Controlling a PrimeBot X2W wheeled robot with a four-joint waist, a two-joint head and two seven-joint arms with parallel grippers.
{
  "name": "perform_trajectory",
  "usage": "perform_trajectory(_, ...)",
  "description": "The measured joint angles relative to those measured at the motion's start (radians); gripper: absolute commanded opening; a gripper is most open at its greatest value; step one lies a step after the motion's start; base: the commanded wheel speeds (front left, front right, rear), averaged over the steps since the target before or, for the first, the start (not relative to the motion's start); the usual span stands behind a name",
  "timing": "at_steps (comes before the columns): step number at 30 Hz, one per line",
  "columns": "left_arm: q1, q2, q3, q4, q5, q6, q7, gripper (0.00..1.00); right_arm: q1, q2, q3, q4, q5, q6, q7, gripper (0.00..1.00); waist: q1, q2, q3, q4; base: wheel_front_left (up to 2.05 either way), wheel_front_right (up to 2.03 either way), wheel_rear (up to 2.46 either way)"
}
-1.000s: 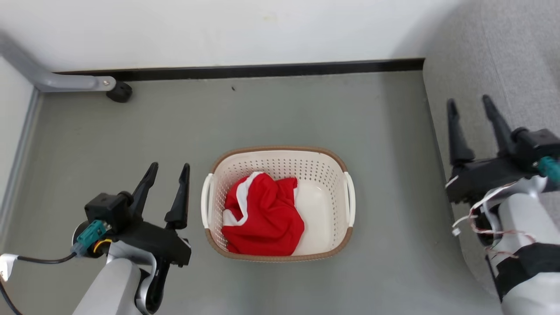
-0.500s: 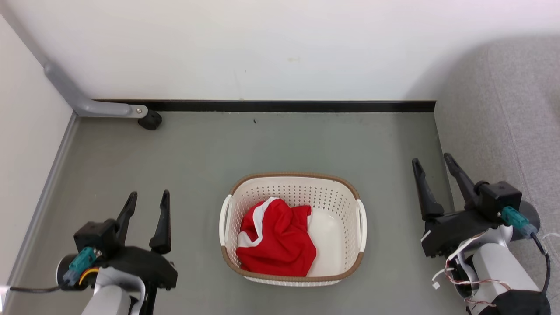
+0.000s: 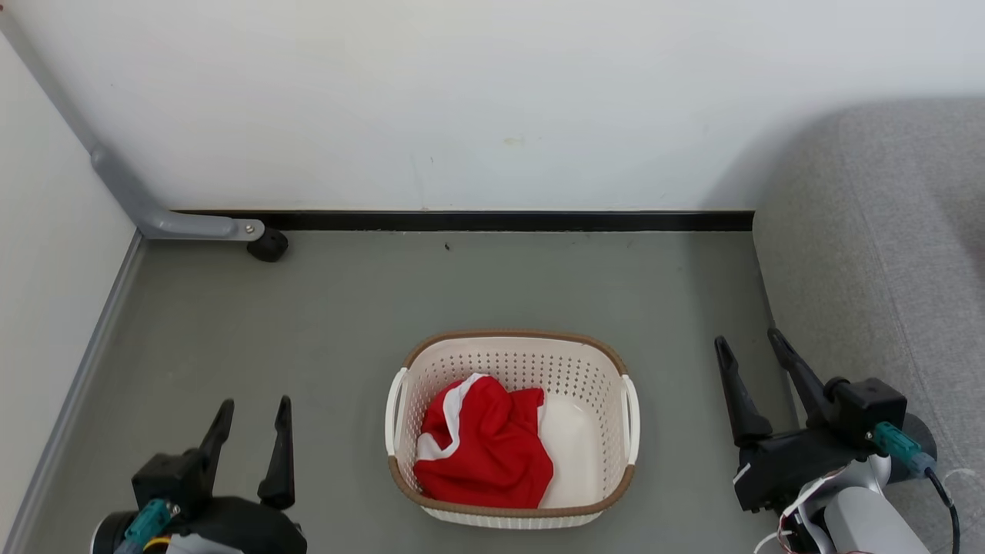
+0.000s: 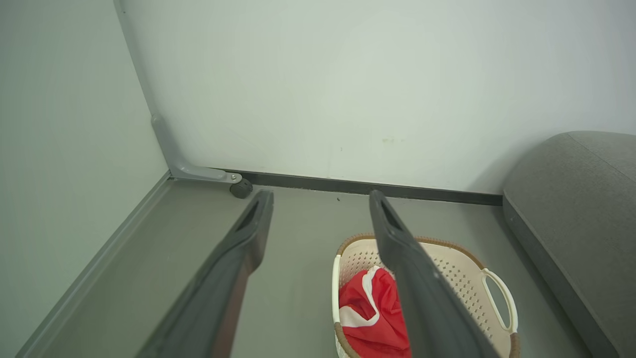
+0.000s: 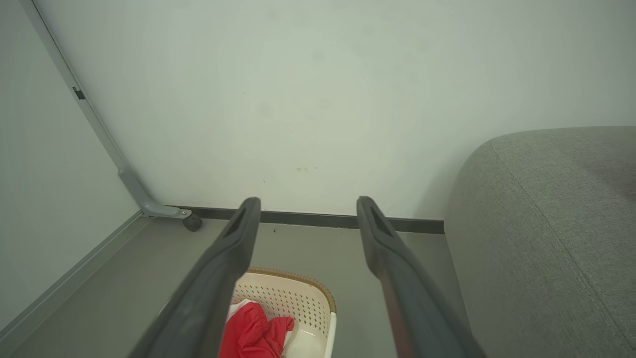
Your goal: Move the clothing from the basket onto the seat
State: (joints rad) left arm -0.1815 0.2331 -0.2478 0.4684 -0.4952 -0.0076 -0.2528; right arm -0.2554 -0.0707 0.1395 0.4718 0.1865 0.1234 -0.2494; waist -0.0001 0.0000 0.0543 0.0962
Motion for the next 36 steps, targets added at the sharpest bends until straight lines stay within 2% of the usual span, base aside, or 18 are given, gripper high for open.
perform_trajectory(8,0.048,-0.026,0.012,-0.034,0.026,0.008,0.0,1.0,0.042,0.003,-0.002,-0.03,0.003,-0.002,0.0,1.0,0.0,0.0,-0.015,-0.012,0.0,0.0,0.0)
perform_trajectory(24,0.069,-0.052,0.058,-0.066,0.068,0.013,0.0,1.0,0.069,0.008,-0.012,-0.043,0.005,-0.042,0.0,1.0,0.0001,0.0,-0.025,-0.023,0.0,0.0,0.0)
perform_trajectory(36,0.102,-0.068,0.08,-0.092,0.084,-0.002,0.0,1.0,0.083,0.009,-0.011,-0.073,0.005,-0.054,0.0,1.0,0.0001,0.0,-0.002,-0.031,0.0,0.0,0.0)
